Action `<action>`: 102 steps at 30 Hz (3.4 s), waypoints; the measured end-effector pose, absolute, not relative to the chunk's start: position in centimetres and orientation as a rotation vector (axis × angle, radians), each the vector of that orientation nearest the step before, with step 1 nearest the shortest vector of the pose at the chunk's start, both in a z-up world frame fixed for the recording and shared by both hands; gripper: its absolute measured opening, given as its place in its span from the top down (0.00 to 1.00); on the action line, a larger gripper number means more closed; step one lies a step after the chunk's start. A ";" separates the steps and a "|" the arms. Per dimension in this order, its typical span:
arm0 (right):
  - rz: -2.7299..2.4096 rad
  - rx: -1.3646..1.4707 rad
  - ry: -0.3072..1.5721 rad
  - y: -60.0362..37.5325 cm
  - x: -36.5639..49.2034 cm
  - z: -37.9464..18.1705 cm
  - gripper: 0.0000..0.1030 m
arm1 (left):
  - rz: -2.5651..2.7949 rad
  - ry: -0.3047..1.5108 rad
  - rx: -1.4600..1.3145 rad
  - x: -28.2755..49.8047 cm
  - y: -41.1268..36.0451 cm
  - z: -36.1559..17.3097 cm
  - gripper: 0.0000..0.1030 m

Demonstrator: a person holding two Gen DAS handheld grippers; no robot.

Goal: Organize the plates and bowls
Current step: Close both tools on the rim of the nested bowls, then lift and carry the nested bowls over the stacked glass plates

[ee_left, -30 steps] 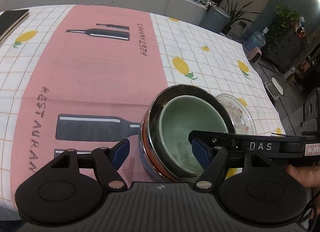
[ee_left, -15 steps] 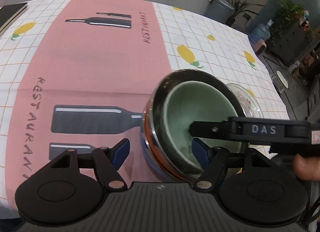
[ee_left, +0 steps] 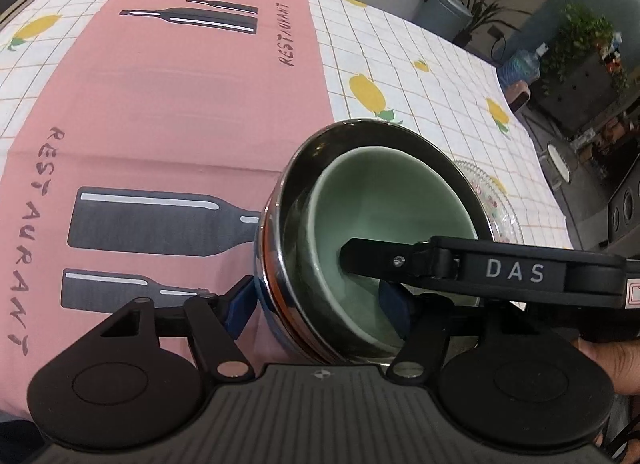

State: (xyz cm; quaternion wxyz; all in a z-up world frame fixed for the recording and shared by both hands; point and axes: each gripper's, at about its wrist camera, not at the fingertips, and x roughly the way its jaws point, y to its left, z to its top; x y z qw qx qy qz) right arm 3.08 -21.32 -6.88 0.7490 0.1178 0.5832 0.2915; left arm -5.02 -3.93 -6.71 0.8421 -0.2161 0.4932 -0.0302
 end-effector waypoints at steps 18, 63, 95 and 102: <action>0.647 0.350 1.277 -22.4 3.2 -6.4 0.50 | -0.012 1.016 -0.559 -5.3 -1.9 -5.8 0.42; 0.424 0.470 1.117 -35.2 8.1 -2.0 0.50 | -0.212 0.971 -0.433 4.1 -13.9 -2.7 0.43; 0.376 0.466 1.170 -36.1 9.0 -4.5 0.50 | -0.228 1.009 -0.429 5.0 -15.0 -5.2 0.45; 0.363 0.474 1.181 -36.2 8.9 -4.7 0.48 | -0.228 1.013 -0.392 4.8 -15.7 -4.9 0.45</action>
